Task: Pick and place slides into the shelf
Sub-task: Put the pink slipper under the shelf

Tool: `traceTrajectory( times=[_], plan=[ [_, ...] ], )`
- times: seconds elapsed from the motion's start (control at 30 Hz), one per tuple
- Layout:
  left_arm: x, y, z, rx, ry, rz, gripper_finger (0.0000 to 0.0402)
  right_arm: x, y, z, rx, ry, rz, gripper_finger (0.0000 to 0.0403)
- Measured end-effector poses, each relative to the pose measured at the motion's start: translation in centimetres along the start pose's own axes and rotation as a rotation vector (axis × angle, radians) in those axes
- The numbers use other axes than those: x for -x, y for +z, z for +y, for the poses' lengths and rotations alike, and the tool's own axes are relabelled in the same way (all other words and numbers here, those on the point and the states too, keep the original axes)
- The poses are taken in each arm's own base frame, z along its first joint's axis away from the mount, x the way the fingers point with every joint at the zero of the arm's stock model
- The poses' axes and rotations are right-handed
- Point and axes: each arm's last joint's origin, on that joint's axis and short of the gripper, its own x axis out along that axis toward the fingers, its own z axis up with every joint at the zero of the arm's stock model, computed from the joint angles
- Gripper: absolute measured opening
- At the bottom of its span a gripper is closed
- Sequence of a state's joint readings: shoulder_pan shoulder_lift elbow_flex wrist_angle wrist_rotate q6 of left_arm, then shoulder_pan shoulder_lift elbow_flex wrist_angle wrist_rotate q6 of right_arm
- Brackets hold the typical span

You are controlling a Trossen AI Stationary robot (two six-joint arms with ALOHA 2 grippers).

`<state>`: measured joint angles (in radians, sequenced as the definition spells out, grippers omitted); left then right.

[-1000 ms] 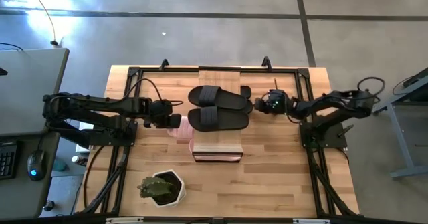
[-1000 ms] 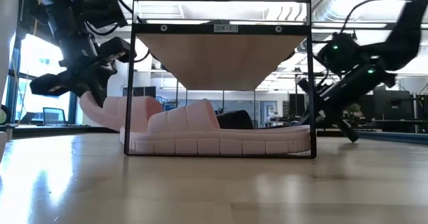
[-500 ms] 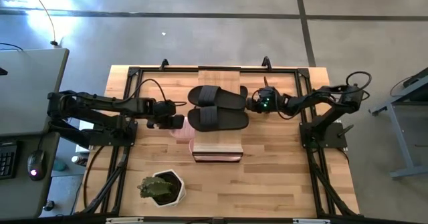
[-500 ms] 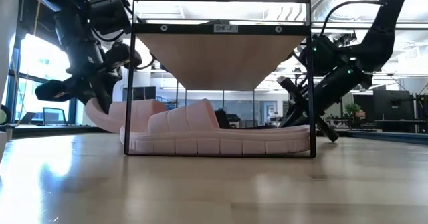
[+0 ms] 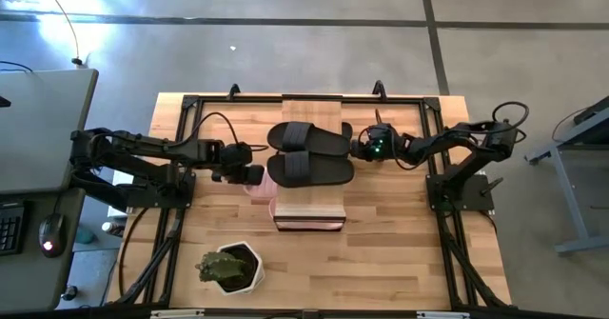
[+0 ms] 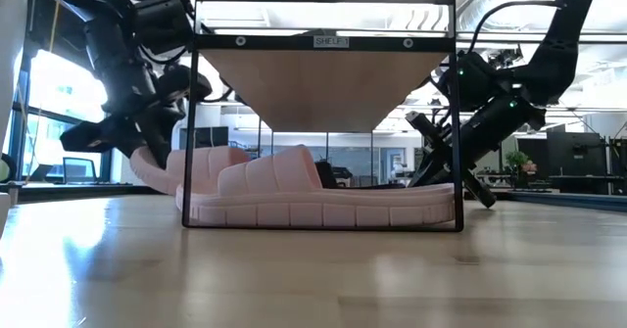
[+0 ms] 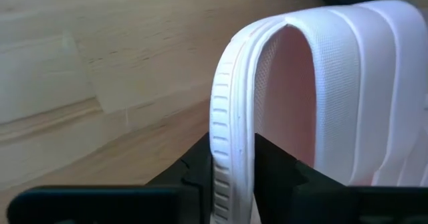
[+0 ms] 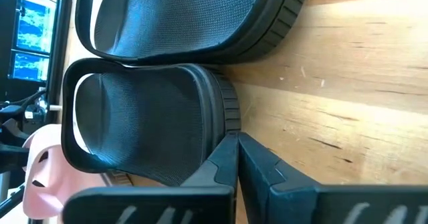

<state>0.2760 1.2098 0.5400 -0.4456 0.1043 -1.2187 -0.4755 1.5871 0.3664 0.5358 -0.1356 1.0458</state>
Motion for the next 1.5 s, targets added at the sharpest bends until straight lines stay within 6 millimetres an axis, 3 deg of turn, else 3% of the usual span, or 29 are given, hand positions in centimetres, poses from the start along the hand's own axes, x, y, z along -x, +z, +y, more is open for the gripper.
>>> traceTrajectory(
  times=[0.47, 0.67, 0.9, 1.2, 1.5],
  plan=[
    [0.0, 0.1, 0.4, -0.064, 0.056, -0.050, 0.0202, 0.0, 0.0, -0.1, -0.002, -0.003, 0.003, 0.0000],
    [0.2, -0.3, 1.4, -0.038, 0.164, -0.027, 0.0233, 0.0, 0.0, -0.1, -0.003, -0.004, 0.003, 0.0000],
    [0.9, -0.3, 1.4, -0.034, 0.139, -0.043, 0.0226, 0.0, 0.0, -0.1, -0.005, -0.004, 0.004, 0.0000],
    [4.0, -1.0, 2.9, 0.006, 0.166, -0.097, 0.0206, 0.0, 0.0, -0.1, -0.008, -0.003, 0.004, 0.0000],
    [3.7, -1.4, 3.5, 0.000, 0.243, -0.007, 0.0131, 0.0, 0.0, -0.1, -0.004, 0.000, 0.004, 0.0000]
  ],
)
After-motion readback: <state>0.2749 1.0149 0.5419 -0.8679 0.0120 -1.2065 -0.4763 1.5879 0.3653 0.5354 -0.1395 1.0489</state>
